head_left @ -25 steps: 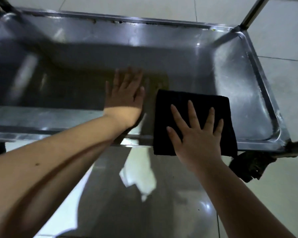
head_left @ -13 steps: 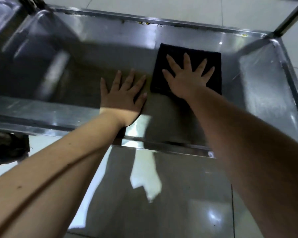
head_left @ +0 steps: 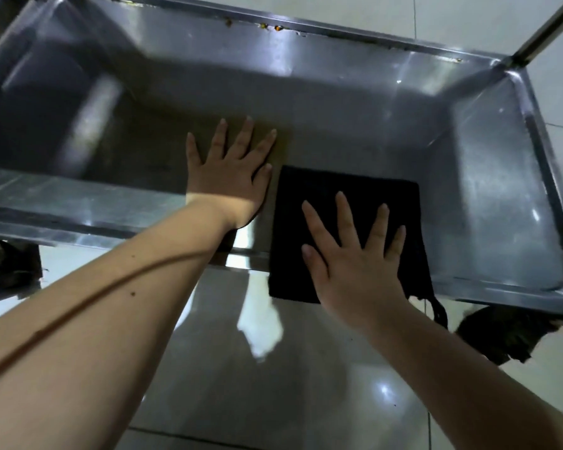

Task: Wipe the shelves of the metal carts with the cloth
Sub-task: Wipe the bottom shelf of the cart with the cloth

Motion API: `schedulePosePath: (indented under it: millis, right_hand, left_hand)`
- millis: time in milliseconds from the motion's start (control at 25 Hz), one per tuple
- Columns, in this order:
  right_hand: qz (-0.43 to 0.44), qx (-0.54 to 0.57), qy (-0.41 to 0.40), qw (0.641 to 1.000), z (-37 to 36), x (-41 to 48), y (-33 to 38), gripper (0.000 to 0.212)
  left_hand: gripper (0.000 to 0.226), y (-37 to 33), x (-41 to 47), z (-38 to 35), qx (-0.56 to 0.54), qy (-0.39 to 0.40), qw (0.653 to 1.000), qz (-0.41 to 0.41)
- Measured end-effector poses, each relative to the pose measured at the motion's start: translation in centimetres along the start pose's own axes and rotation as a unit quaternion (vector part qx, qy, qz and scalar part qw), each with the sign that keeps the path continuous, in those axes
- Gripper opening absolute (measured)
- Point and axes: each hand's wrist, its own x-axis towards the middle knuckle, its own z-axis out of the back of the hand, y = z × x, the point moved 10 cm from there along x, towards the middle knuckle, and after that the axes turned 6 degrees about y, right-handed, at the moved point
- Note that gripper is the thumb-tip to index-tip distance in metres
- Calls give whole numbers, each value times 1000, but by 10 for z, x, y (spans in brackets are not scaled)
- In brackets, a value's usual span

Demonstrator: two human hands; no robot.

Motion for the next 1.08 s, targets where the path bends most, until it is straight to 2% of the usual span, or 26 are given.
schedulePosePath:
  millis: [80, 240, 360, 480, 600, 840, 960, 1080]
  right_hand:
    - [9, -10, 14, 1000, -3, 1, 2, 58]
    - [-4, -37, -31, 999, 37, 79, -15, 57]
    - [-54, -6, -45, 998, 69, 152, -24, 57]
    - [-74, 21, -35, 996, 80, 184, -18, 57]
    - [-57, 31, -34, 997, 74, 154, -17, 57]
    - [-28, 8, -45, 999, 14, 32, 9, 56]
    - [-28, 12, -49, 998, 14, 26, 8, 56]
    - [-47, 8, -41, 998, 11, 29, 19, 56]
  left_hand:
    - [53, 0, 1, -1, 1, 9, 1000, -3]
    - [54, 6, 1, 1, -27, 0, 1000, 13]
    - [55, 5, 1, 3, -29, -6, 999, 10]
    - [55, 5, 2, 3, -25, -8, 1000, 7]
    - [56, 3, 1, 4, -23, 2, 1000, -1]
    - [54, 1, 4, 4, -27, 17, 999, -1]
    - [50, 5, 3, 14, -129, 5, 991, -17]
    - [48, 22, -5, 46, -257, -43, 964, -49]
